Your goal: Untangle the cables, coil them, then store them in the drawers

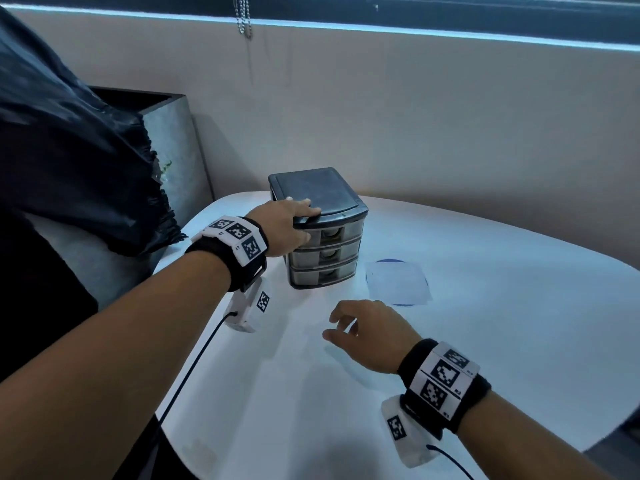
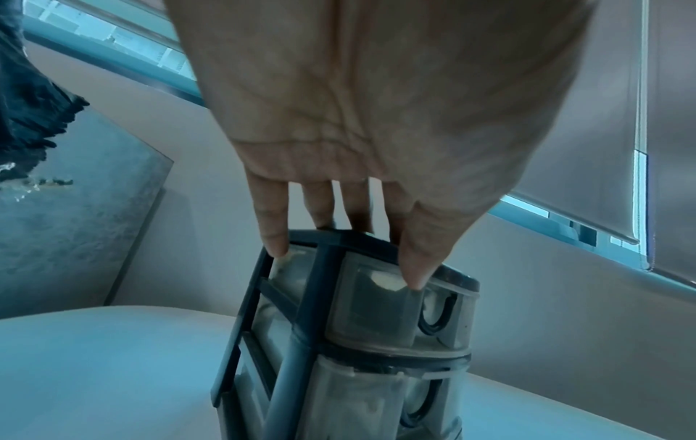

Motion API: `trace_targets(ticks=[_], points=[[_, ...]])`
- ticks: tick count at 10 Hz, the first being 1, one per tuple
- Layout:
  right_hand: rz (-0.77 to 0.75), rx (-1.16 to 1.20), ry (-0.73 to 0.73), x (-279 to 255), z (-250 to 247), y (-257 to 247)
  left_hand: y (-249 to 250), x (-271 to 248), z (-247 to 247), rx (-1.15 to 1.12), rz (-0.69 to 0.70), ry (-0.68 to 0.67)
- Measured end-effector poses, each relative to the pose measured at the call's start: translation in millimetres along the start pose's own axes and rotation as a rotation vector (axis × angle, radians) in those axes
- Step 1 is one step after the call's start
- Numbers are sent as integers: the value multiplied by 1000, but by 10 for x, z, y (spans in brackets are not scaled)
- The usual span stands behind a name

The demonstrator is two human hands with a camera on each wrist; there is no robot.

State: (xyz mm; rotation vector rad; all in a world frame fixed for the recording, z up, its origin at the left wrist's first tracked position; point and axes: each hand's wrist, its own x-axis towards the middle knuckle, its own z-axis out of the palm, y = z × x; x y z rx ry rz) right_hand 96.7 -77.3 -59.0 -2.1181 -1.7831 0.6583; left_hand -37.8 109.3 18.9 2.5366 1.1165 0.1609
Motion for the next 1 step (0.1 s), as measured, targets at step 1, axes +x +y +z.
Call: trace_targets(ticks=[1], points=[[-1, 133, 58, -185, -1, -19, 87, -59, -2, 60, -1, 14]])
